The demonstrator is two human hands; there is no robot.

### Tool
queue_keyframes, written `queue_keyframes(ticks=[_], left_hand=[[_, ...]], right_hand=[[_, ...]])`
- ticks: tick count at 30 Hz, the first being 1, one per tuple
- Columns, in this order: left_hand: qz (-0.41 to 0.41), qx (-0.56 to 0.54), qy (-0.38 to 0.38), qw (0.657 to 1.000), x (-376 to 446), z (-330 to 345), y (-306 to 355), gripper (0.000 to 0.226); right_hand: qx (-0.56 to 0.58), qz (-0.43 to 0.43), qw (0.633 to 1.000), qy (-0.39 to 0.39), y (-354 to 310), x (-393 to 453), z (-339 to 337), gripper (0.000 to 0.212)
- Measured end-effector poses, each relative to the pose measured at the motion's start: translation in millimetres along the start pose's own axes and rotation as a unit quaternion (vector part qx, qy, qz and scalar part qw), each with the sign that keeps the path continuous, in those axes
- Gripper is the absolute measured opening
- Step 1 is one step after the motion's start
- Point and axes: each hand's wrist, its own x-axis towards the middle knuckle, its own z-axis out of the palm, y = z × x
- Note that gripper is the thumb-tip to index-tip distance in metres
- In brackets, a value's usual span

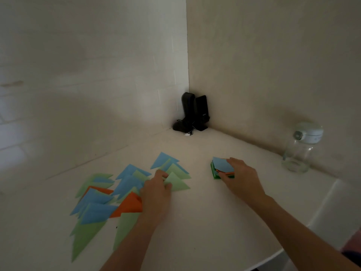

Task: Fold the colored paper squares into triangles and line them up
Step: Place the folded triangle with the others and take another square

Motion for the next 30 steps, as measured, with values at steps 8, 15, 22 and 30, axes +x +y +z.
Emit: queue_keyframes(ticks=[8,15,22,30], left_hand=[[0.019,0.055,0.042,0.997,21,10,-5,0.020],[0.032,0.086,0.081,0.992,19,15,0,0.032],[0.088,0.022,0.093,0.991,-1,13,6,0.037],[0.157,-0.027,0.056,0.986,-28,19,6,0.022]], right_hand=[[-0.124,-0.008,0.992,-0.016,9,-4,24,0.049],[-0.087,-0.027,0.993,0.081,10,-7,31,0.008],[-0.010,0.009,0.998,0.055,4,-6,23,0.018],[-0.032,-0.069,0.995,0.070,5,-22,21,0.008]])
